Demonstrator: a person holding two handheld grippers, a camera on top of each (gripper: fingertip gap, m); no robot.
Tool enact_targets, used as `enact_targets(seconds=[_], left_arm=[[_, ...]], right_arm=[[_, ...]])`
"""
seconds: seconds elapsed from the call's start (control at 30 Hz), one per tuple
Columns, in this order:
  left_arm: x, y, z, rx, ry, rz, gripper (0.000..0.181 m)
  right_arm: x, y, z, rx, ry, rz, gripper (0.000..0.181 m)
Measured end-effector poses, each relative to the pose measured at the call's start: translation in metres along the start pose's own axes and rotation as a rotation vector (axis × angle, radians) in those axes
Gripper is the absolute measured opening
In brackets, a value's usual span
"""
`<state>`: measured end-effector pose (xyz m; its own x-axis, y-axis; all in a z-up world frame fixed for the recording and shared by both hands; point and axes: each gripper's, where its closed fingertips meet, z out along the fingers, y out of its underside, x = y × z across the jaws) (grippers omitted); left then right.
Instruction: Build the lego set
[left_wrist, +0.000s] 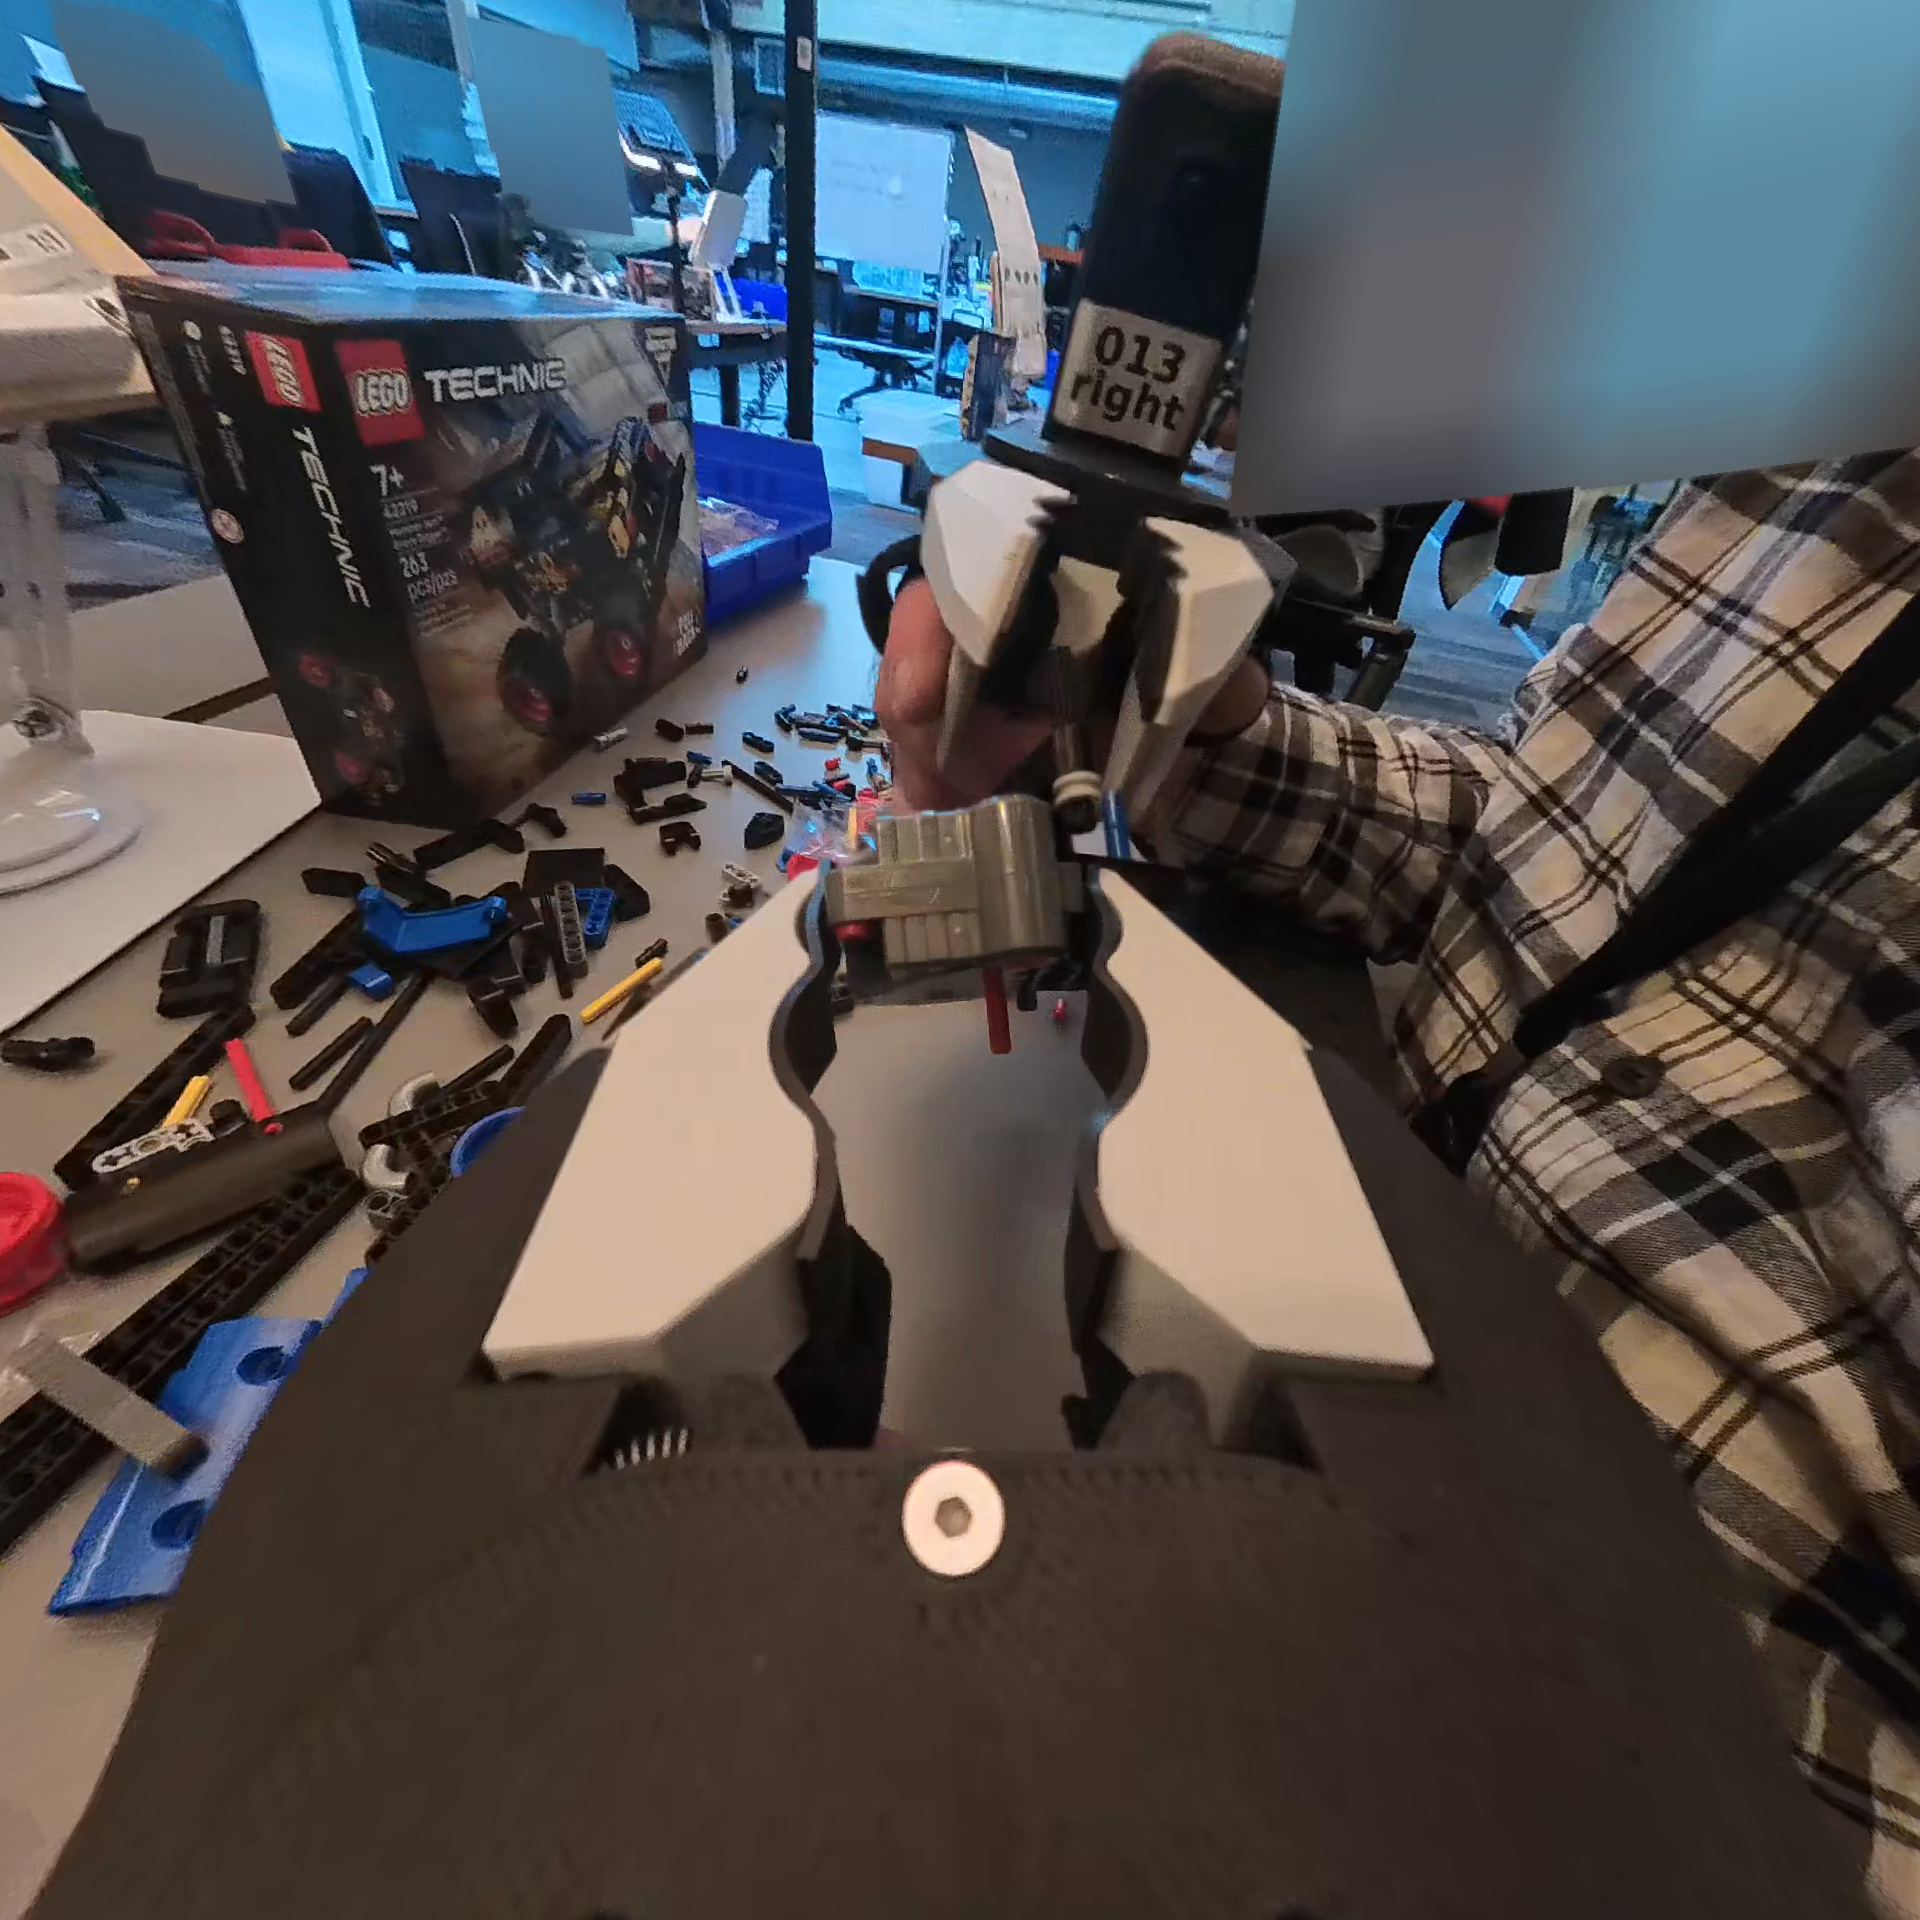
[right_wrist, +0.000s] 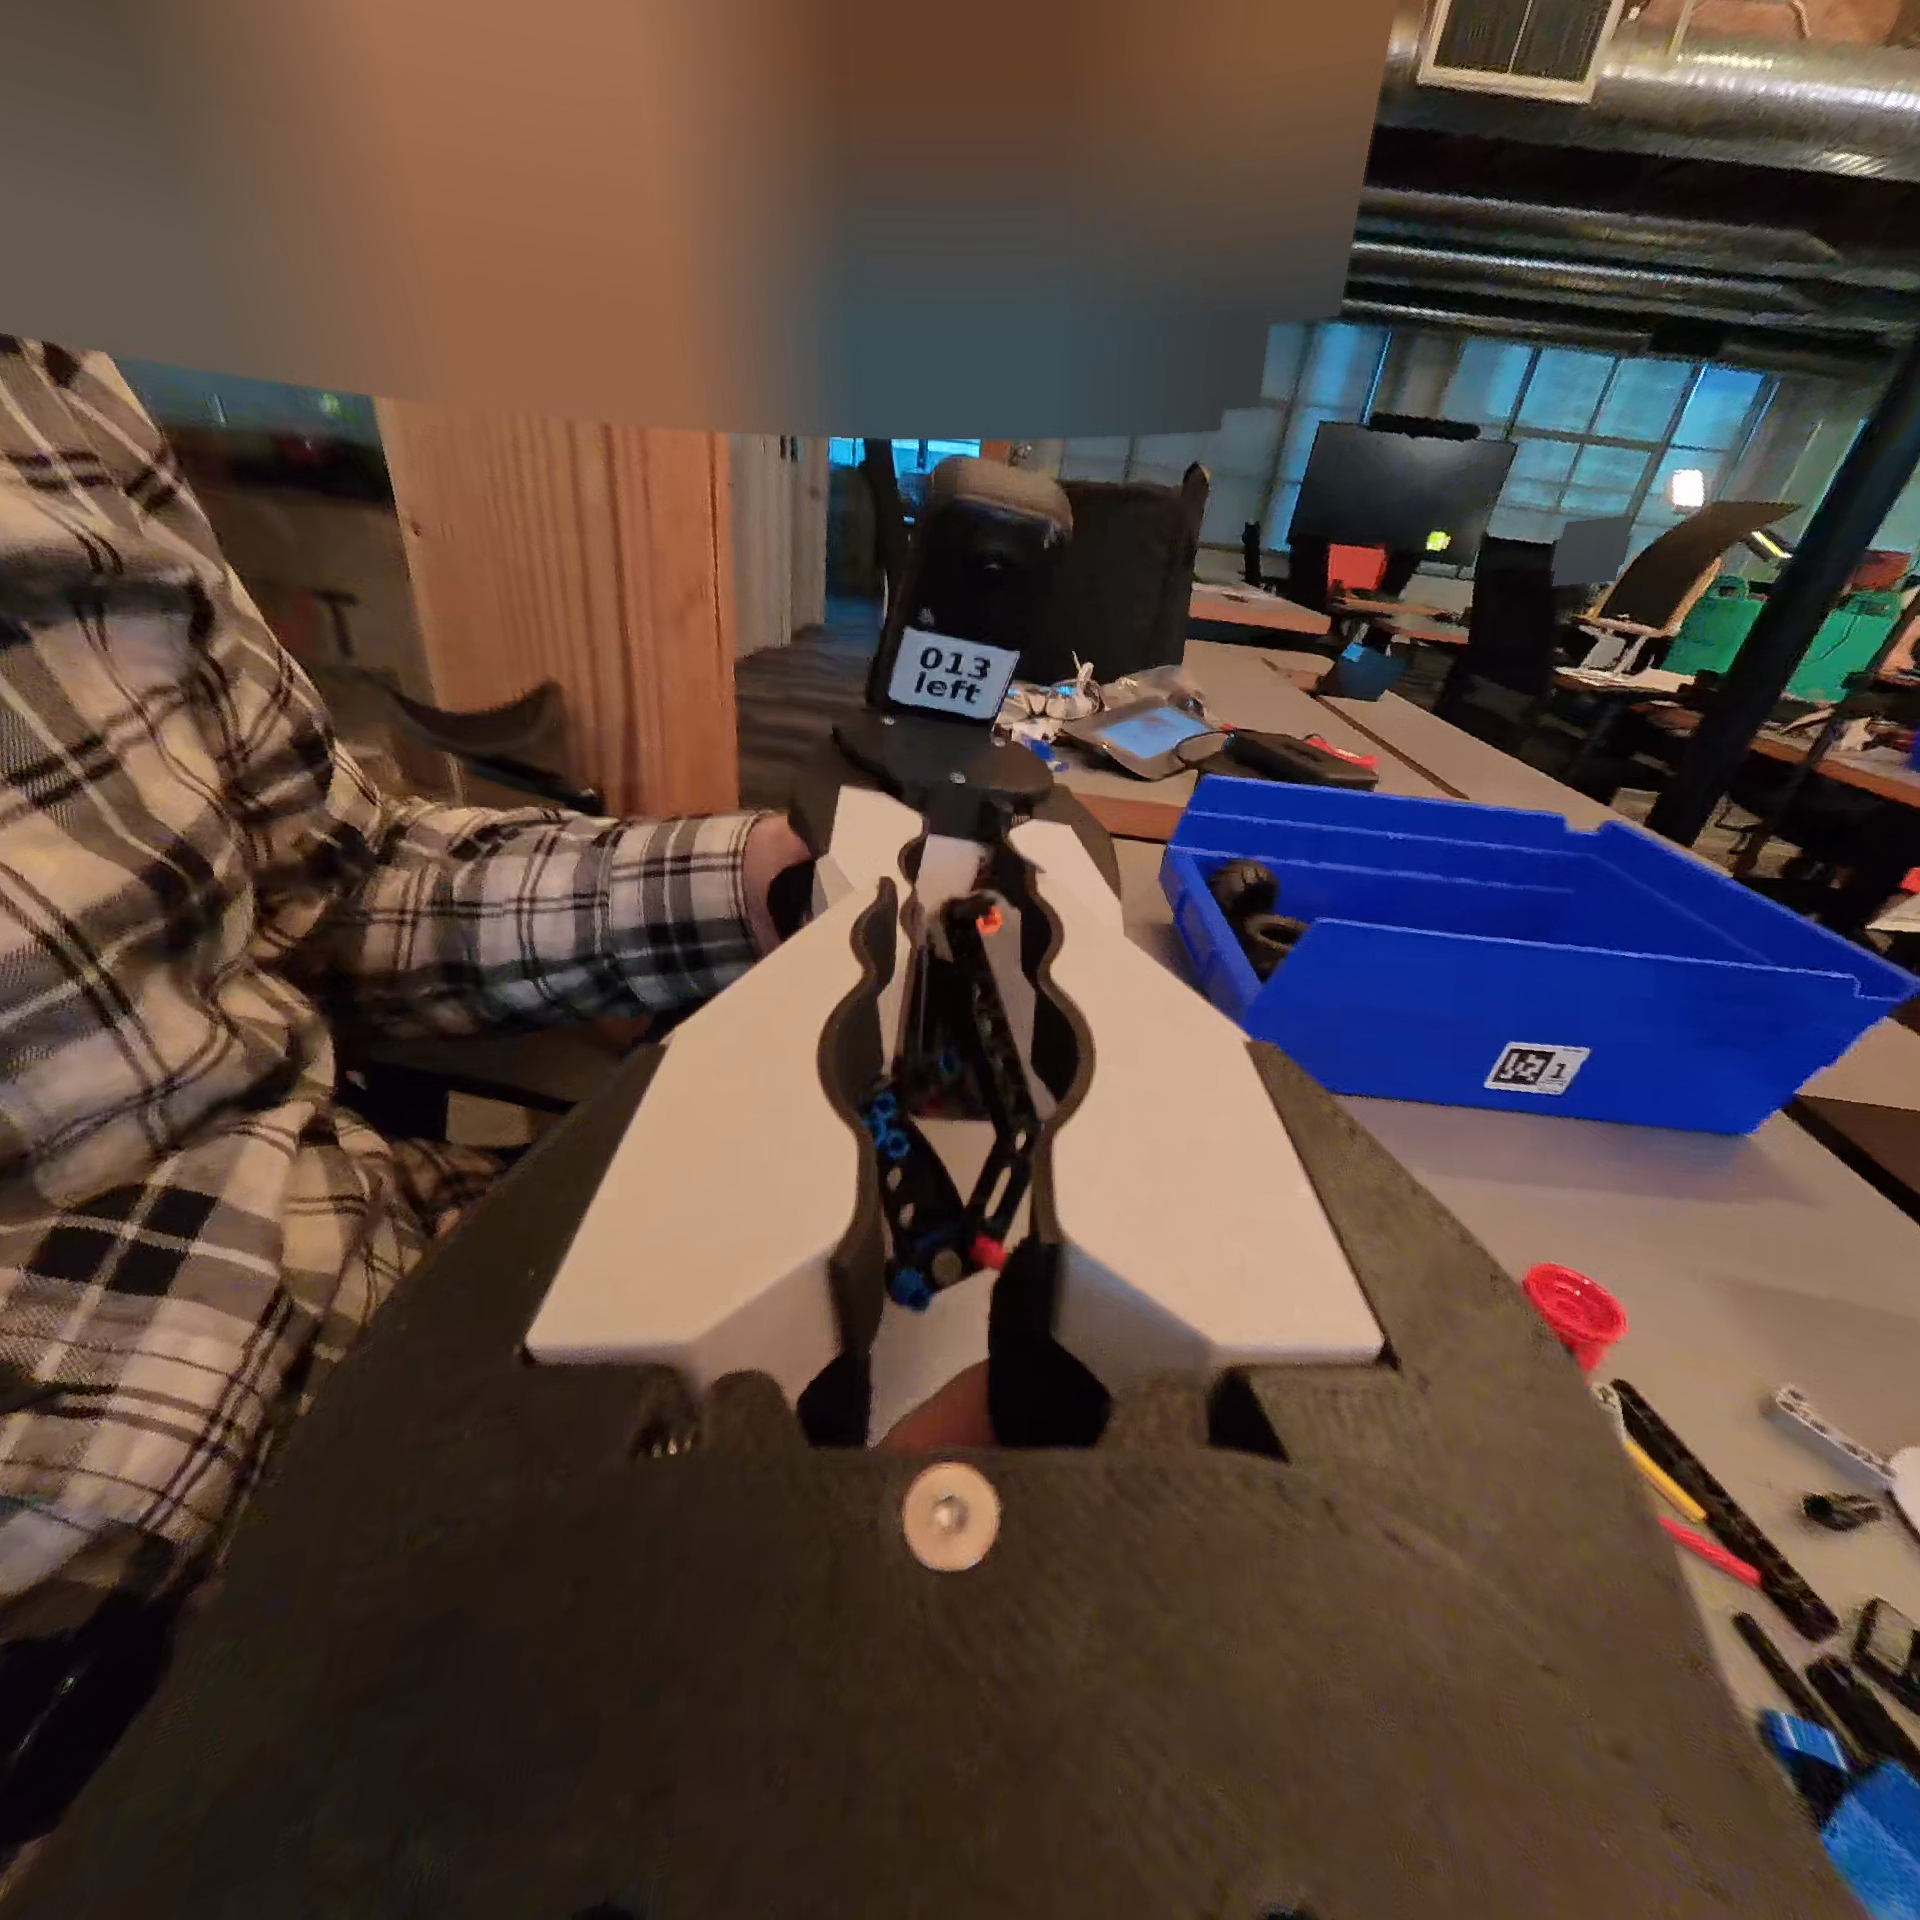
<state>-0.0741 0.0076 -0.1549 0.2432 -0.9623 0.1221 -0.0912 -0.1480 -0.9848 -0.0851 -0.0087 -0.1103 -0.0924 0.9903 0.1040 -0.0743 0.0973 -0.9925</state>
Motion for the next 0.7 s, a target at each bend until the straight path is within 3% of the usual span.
enact_targets(seconds=[0.27, 0.7], left_arm=[[0.003, -0.001, 0.007, 0.004, -0.002, 0.016, 0.044], [0.0, -0.009, 0.003, 0.045, -0.014, 0.023, 0.044]], right_arm=[[-0.003, 0.003, 0.0, -0.006, -0.038, 0.044, 0.003], [0.004, -0.007, -0.003, 0.067, -0.029, 0.116, 0.001]])
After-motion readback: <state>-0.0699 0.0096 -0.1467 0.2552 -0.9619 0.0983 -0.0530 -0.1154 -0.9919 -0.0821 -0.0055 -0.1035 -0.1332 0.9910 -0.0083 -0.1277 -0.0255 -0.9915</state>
